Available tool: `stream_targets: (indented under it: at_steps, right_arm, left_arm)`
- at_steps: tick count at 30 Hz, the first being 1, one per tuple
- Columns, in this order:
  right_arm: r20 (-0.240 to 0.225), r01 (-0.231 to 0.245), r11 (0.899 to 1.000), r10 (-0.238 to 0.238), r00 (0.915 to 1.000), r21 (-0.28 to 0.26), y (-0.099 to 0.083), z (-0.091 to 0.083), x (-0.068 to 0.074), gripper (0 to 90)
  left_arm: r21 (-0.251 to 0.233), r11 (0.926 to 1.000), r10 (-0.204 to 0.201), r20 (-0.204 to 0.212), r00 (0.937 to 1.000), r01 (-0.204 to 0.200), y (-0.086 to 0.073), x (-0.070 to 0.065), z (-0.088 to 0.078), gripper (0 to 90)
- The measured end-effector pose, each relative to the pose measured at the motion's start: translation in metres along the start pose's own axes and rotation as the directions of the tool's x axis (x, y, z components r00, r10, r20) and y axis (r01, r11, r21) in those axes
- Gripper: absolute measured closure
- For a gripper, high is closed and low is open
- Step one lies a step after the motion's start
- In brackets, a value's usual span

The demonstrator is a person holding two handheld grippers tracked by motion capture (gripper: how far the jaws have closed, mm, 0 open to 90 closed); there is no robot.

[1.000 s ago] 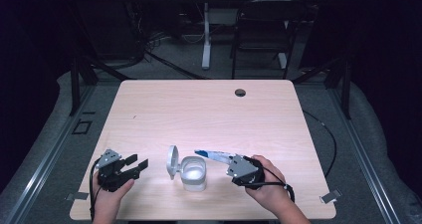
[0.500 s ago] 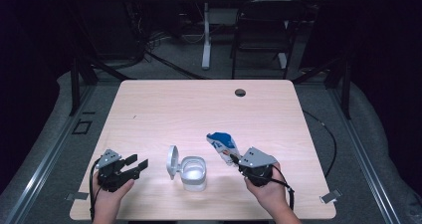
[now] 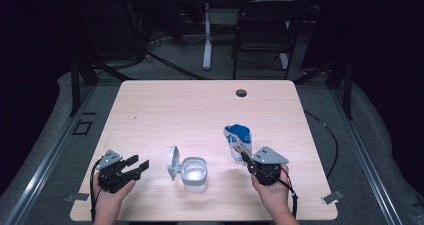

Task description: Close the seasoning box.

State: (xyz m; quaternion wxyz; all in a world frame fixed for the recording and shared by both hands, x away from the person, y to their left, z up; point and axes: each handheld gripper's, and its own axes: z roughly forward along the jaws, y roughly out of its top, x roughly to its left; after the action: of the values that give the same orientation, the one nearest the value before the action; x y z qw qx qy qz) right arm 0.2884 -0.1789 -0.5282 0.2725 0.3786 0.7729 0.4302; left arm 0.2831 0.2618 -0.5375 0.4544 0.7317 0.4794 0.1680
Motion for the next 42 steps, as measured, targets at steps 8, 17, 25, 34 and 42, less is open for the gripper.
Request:
stream_targets:
  at_steps: [8,17,25,34,42]
  right_arm:
    - [0.042,-0.032,0.997,0.029,0.9987,0.070,-0.013,0.010,-0.011,90.0]
    - [0.074,-0.070,0.993,0.062,0.9953,0.097,-0.016,0.016,-0.017,90.0]
    - [0.085,-0.088,0.992,0.080,0.9932,0.091,-0.020,0.017,-0.017,89.8]
    - [0.078,-0.088,0.992,0.081,0.9937,0.090,-0.022,0.014,-0.017,86.4]
    - [0.074,-0.068,0.993,0.061,0.9955,0.099,-0.029,0.009,-0.019,77.9]
  left_arm:
    - [0.000,0.9999,0.011,0.004,0.9999,-0.011,0.002,-0.004,-0.001,47.8]
    - [-0.023,0.9993,0.031,0.020,0.9993,-0.031,0.005,-0.013,-0.003,48.5]
    - [-0.026,0.9994,0.025,0.014,0.9996,-0.024,0.004,-0.011,-0.005,48.5]
    - [-0.021,0.9994,0.027,0.013,0.9996,-0.027,0.004,-0.011,-0.005,48.5]
    - [-0.021,0.9994,0.026,0.015,0.9995,-0.026,0.004,-0.011,-0.005,48.5]
